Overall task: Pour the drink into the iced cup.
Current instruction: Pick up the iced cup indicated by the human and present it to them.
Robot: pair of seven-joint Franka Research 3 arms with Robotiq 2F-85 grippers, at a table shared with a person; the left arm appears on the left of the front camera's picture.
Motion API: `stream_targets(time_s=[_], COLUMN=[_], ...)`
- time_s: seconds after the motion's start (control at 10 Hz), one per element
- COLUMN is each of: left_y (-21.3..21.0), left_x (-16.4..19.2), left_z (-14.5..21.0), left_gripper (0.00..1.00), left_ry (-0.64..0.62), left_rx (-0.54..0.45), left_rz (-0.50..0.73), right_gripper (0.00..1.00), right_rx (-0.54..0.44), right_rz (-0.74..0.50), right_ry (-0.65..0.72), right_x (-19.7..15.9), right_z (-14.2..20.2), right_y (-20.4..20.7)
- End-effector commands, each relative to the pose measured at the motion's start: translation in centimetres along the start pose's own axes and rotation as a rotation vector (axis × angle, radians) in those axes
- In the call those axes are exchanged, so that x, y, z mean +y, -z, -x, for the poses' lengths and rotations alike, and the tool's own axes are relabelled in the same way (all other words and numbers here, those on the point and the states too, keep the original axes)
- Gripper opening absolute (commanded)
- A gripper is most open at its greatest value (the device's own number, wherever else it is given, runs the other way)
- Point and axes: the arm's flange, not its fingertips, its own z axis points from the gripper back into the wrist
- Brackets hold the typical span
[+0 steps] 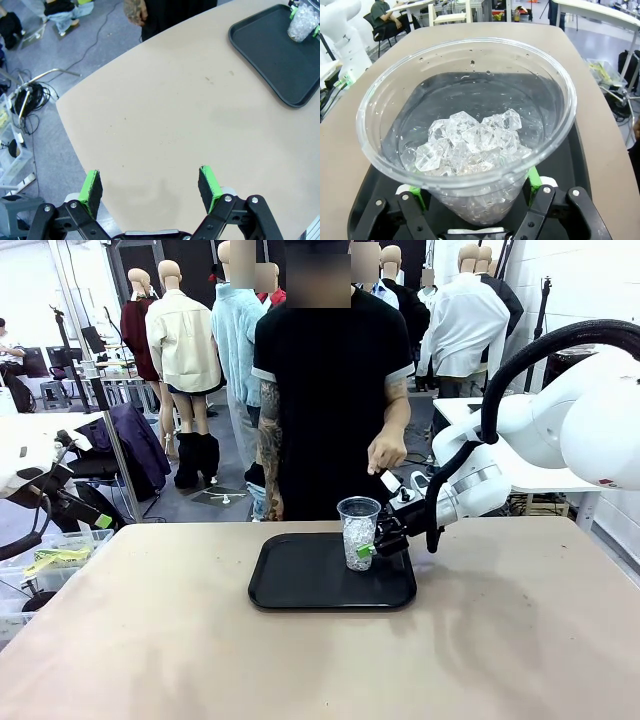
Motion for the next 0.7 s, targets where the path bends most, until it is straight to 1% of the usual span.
stream_targets(time_s=[0.0,0.5,0.6], left_y=[-0.16,-0.16,-0.16], left_x=[0.14,0.14,0.14], left_z=[0.03,0.03,0.03], left_gripper=[1.00,1.00,1.00], left_ry=[0.002,0.002,0.002], left_rx=[0.001,0.001,0.001], left_rz=[-0.003,-0.003,-0.003], right_gripper=[0.84,0.84,0.71], right_rx=[0.016,0.015,0.016], right_rz=[-0.013,-0.010,-0.004], right_ry=[-0.001,0.002,0.001], right_x=[-0.43,-0.71,-0.69], right_z=[-0.08,-0.15,-0.16], right_y=[-0.16,-0.02,-0.05])
